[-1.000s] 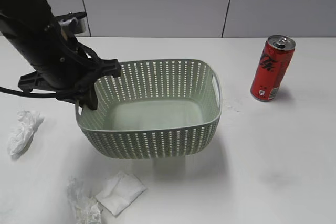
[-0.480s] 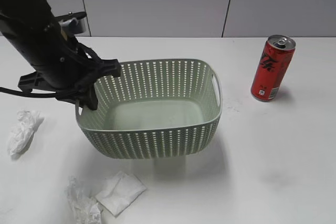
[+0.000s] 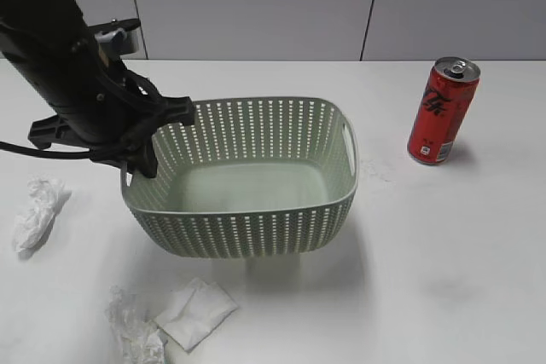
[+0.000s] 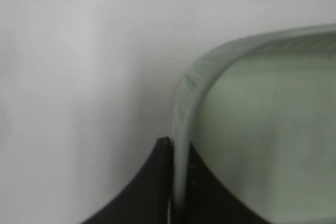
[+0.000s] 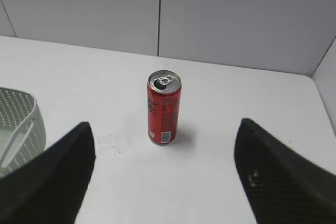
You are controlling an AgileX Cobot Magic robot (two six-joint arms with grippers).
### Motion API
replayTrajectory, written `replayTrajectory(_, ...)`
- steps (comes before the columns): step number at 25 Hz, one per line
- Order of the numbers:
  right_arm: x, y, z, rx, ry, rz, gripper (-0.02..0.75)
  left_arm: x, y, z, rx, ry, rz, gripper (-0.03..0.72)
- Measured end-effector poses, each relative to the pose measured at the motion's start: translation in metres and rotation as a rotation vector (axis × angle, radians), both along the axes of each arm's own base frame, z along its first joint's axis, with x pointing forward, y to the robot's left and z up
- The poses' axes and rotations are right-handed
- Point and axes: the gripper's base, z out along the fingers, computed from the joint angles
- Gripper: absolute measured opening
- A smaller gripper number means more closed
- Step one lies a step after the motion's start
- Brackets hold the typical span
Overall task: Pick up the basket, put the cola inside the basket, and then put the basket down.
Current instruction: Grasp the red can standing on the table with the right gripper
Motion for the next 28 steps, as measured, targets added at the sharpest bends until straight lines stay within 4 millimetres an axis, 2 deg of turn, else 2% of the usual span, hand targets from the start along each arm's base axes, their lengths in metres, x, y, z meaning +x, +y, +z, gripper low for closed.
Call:
replayTrajectory(4, 0.067, 0.01, 0.017, -0.035, 0.173, 0.013, 0.647, 0.001, 0.002, 0.0, 0.024, -0.017, -0.015, -0.003)
replayTrajectory(8, 0.135, 0.022, 0.017, -0.053, 0.386, 0.034, 0.647, 0.002, 0.002, 0.0, 0.031, -0.024, -0.019, -0.003)
replayTrajectory(11, 0.18, 0.031, 0.009, -0.05, 0.528, 0.055, 0.646, 0.002, 0.003, 0.0, 0.039, -0.029, -0.024, -0.003)
replayTrajectory(14, 0.221, 0.038, -0.009, -0.056, 0.626, 0.06, 0.646, 0.002, 0.004, 0.0, 0.049, -0.035, -0.03, -0.003)
replayTrajectory(16, 0.246, 0.042, -0.028, -0.06, 0.681, 0.058, 0.645, 0.003, 0.004, 0.0, 0.052, -0.041, -0.032, -0.003)
replayTrajectory(21, 0.286, 0.047, -0.076, -0.073, 0.794, 0.055, 0.669, 0.005, 0.003, 0.0, 0.045, -0.063, -0.033, -0.003)
replayTrajectory(25, 0.299, 0.048, -0.109, -0.098, 0.864, 0.048, 0.67, 0.006, 0.003, 0.001, 0.041, -0.073, -0.033, -0.003)
replayTrajectory(28, 0.307, 0.049, -0.123, -0.097, 0.857, 0.041, 0.67, 0.006, 0.003, 0.001, 0.039, -0.079, -0.033, -0.003)
